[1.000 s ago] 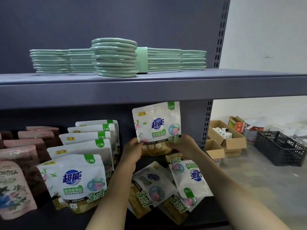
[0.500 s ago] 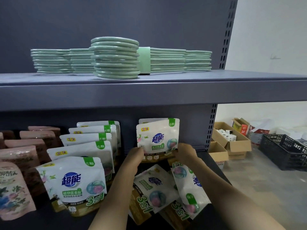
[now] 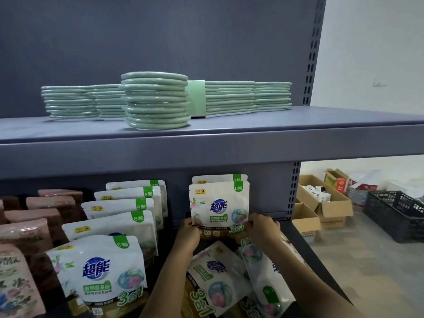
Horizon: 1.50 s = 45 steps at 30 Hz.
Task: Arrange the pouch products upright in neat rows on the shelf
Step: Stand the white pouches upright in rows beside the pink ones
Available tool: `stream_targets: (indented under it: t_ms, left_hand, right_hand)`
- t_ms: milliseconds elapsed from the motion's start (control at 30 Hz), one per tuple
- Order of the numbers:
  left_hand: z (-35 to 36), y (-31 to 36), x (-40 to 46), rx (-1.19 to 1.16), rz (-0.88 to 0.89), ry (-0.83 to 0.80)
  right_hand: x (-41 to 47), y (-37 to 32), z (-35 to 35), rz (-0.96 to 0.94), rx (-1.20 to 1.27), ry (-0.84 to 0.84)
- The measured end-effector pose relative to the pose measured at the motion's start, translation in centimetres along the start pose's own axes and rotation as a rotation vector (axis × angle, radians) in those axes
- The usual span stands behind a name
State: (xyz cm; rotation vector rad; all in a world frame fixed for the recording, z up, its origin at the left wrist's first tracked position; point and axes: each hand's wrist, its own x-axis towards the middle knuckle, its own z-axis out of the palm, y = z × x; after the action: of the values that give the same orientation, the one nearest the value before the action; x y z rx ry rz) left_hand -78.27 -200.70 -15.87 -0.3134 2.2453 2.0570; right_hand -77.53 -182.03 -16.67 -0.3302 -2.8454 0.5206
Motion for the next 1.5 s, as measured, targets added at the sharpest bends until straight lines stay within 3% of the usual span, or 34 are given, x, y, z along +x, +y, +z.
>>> stream_targets:
  t_ms: [433, 633, 767, 967, 1133, 1400, 1500]
  left_hand:
    - [-0.6, -0.1, 0.4, 0.138, -0.006, -0.078]
    - [-2.2, 1.1, -1.3, 0.755, 0.046, -0.142]
    - [-1.7, 0.1, -1.8, 0.986, 0.027, -0.199]
    - [-1.1, -1.3, -2.4, 0.899, 0.018, -0.103]
    - [-1.4, -1.2, -3.4, 0.836, -0.023, -0.093]
    - [-2.0, 1.6, -6.4, 0.709, 0.249, -0.024]
    - [-2.7, 3.3, -8.0, 0.545, 0.321, -0.045]
  right_hand:
    - [-0.6, 0.2, -0.3, 0.010, 0.036, -0.055]
    - [-1.5, 0.5, -1.1, -0.013, 0.079, 0.042]
    - [-2.3, 0.5, -1.4, -0.025, 0.067, -0.060]
    - [-3.8, 1.5, -0.4, -0.067, 0.040, -0.128]
    - [-4.6, 2.4, 0.1, -0.104, 0.014, -0.073]
    - [-5.7, 3.7, -0.3, -0.115, -0.025, -0.056]
    - [-6.1, 4.1, -0.6, -0.154, -0.044, -0.074]
